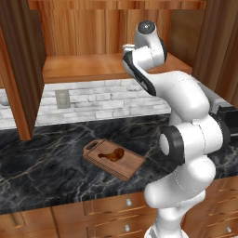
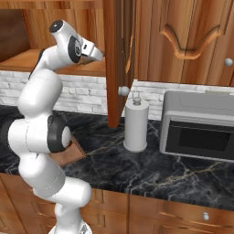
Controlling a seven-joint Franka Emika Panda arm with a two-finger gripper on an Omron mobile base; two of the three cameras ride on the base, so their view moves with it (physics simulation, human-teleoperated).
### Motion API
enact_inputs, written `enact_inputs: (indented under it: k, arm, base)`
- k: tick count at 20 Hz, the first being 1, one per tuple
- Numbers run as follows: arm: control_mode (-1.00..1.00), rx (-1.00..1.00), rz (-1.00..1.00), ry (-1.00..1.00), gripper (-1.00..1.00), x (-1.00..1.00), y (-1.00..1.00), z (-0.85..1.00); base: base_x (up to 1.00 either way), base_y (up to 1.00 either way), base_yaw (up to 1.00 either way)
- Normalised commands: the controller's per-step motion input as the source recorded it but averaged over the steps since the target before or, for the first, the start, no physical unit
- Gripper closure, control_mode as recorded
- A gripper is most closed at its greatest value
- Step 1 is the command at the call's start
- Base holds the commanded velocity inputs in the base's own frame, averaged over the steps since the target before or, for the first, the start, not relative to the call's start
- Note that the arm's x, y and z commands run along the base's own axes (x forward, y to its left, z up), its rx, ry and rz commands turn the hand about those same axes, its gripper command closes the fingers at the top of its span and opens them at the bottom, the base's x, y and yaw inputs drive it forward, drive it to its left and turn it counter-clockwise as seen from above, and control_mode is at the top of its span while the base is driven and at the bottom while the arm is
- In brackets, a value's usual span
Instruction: Open the cabinet, retrieve the rolling pin, and place it next to the meat on the cutting board to prepare for tenderizing.
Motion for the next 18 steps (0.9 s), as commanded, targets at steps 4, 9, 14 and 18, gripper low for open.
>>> enact_inputs:
  k: [4,9,14,18]
  arm:
    - [-1.0,0.08,-0.01,-0.07,1.0,-1.0,0.0,0.0]
    - [-1.0,0.06,-0.02,-0.06,1.0,-1.0,0.05,0.0]
    - [-1.0,0.02,-0.02,-0.04,1.0,-1.0,0.28,0.0]
    - [-1.0,0.01,-0.01,-0.01,1.0,-1.0,0.36,0.0]
  base:
    - [0.0,0.0,0.0]
    - [0.0,0.0,0.0]
    - [0.0,0.0,0.0]
    - [0.0,0.0,0.0]
